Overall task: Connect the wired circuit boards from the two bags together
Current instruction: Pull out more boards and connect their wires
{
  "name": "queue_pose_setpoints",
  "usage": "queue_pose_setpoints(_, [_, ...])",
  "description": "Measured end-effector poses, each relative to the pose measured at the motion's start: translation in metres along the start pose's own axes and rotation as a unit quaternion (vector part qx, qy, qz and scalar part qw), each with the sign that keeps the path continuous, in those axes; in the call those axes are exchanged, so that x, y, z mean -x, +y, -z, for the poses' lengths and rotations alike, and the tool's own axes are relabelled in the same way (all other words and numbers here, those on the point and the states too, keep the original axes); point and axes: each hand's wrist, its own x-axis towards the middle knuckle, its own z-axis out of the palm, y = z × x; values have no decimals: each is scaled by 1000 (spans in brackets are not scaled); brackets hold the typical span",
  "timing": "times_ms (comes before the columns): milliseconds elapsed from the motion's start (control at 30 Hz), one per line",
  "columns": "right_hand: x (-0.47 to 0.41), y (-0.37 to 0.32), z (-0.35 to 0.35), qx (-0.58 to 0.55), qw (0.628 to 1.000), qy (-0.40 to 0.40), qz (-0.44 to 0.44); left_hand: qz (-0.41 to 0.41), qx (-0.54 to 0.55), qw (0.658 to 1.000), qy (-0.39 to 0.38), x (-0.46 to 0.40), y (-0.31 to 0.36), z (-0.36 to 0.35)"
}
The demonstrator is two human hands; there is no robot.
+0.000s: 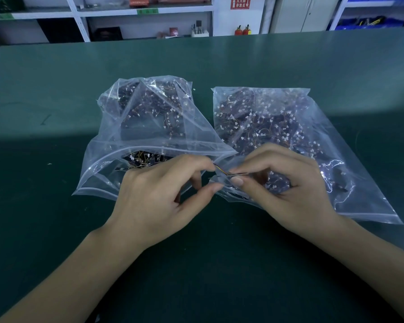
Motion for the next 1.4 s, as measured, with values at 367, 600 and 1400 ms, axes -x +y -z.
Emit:
queue_pose_setpoints(367, [2,1,-3,11,1000,-9,-13,0,-4,1000,14,0,0,-2])
queue_pose_setpoints(600, [2,3,-4,18,1000,-19,-4,-10,7,1000,-5,0,1,-2])
queue_pose_setpoints(1400, [1,-2,-2,43,997,-28,-49,0,-24,1000,2,1,0,-4])
